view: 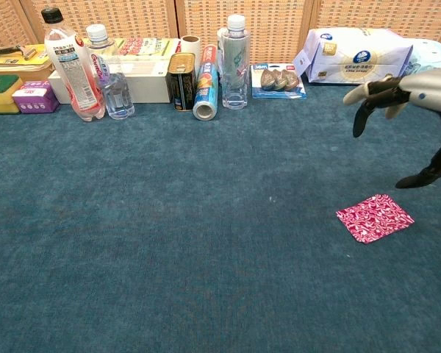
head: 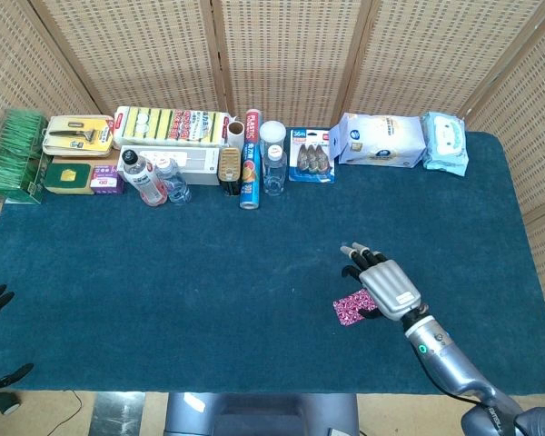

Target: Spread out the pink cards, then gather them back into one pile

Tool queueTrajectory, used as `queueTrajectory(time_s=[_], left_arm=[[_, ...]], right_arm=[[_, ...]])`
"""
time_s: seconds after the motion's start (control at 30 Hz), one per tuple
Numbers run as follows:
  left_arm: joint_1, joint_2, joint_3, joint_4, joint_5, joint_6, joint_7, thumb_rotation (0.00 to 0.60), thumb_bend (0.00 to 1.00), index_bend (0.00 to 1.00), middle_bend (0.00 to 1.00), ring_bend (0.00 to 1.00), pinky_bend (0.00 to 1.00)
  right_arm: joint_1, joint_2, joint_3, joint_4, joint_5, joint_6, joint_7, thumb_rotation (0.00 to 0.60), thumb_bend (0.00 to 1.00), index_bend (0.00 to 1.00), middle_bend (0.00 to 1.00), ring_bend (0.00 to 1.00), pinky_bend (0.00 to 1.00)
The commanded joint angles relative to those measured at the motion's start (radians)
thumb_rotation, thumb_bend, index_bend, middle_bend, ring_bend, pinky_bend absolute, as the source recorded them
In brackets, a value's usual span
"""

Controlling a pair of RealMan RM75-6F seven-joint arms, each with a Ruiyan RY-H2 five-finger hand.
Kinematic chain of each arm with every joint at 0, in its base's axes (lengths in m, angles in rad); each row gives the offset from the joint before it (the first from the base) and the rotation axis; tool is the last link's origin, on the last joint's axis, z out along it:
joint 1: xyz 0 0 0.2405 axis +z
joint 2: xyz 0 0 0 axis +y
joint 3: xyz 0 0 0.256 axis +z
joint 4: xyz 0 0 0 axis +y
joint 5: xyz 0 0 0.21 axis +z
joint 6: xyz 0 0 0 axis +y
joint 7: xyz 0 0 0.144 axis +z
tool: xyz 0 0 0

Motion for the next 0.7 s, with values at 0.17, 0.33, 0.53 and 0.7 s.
queueTrajectory(time_s=[0.17,0.33,0.53,0.7], left_arm=[[0.023,-0.023,0.000,0.012,0.016,0.032,0.072,0.600,0.07,0.00,0.00,0.00,0.00],[0.028,-0.034,-0.002,0.017,0.018,0.030,0.130,0.600,0.07,0.00,0.00,0.00,0.00],[0.045,-0.076,-0.033,0.005,-0.009,0.060,0.216,0.600,0.06,0.00,0.00,0.00,0.00],[0.041,-0.098,-0.056,-0.004,-0.033,0.054,0.248,0.600,0.05,0.00,0.00,0.00,0.00]], right_arm=[[-0.224,0.060,-0.090,0.049,-0.219,0.336,0.114,0.600,0.05,0.29,0.12,0.08,0.19],[-0.344,0.053,-0.111,0.062,-0.253,0.488,0.060,0.600,0.00,0.24,0.08,0.02,0.06],[-0.470,0.028,-0.111,0.117,-0.243,0.626,0.096,0.600,0.00,0.16,0.02,0.00,0.00],[-0.520,0.056,-0.084,0.089,-0.237,0.678,0.090,0.600,0.00,0.14,0.00,0.00,0.00]])
